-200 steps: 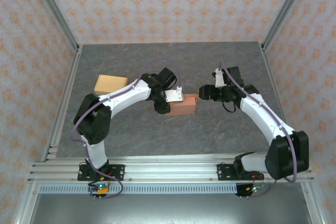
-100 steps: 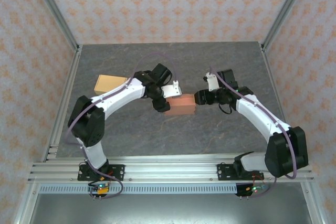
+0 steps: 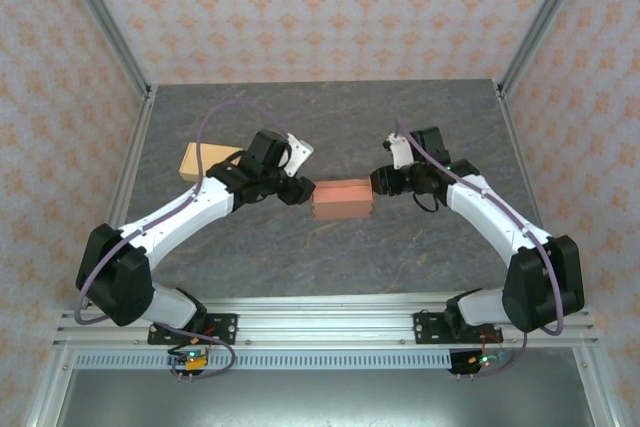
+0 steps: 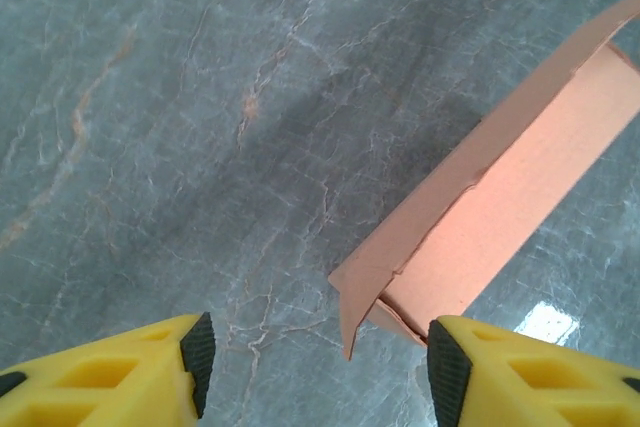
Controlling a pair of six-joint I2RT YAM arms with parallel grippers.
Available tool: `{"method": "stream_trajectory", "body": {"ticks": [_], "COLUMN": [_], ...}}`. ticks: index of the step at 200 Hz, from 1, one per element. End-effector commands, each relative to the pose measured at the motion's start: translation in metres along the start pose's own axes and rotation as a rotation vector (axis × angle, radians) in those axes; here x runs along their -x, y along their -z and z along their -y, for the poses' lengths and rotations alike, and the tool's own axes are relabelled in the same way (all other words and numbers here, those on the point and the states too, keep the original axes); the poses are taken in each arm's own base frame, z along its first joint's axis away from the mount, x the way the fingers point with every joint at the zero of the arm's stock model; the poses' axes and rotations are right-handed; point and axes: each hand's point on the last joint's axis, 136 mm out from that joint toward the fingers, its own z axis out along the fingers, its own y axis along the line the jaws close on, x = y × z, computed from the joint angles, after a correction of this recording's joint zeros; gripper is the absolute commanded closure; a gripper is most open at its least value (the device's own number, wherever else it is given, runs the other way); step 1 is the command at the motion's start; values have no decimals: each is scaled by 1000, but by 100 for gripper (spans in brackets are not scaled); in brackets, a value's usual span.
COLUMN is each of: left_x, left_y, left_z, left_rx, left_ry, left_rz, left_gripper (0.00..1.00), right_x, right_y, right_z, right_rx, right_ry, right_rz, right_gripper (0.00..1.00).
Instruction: Fold the paper box
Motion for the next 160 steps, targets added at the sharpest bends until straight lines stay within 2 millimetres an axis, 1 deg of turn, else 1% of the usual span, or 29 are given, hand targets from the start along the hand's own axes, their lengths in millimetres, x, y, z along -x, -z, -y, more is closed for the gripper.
{"method": "stream_trajectory", "body": {"ticks": [1, 10, 25, 55, 88, 116, 139, 160], "left_x": [7, 3, 2, 9, 11, 12, 12, 11], "left_y": [-9, -14, -19, -23, -28, -30, -30, -32], "left_z": [4, 6, 10, 16, 17, 25, 30, 33], "left_rx": [26, 25, 15, -5, -11, -44, -64, -69], "left_ry": [72, 57, 38, 36, 33, 36, 50, 72], "left_rz": [29, 4, -10, -6, -21, -28, -32, -32], "left_gripper": [41, 43, 44, 54, 72, 87, 90, 91], "right_x": [10, 9, 7, 6, 3, 1, 2, 4], "right_y": [4, 3, 3, 2, -1, -1, -1, 0], "right_z": [-7, -6, -6, -7, -9, -8, -9, -11], "right_rx": [16, 14, 13, 20, 19, 12, 15, 27], "right_ry": [-2, -6, -11, -27, -33, -63, -98, -122], "right_rz": [22, 19, 12, 12, 4, 3, 28, 51], "right_gripper": [64, 64, 65, 66, 70, 74, 75, 76]}}
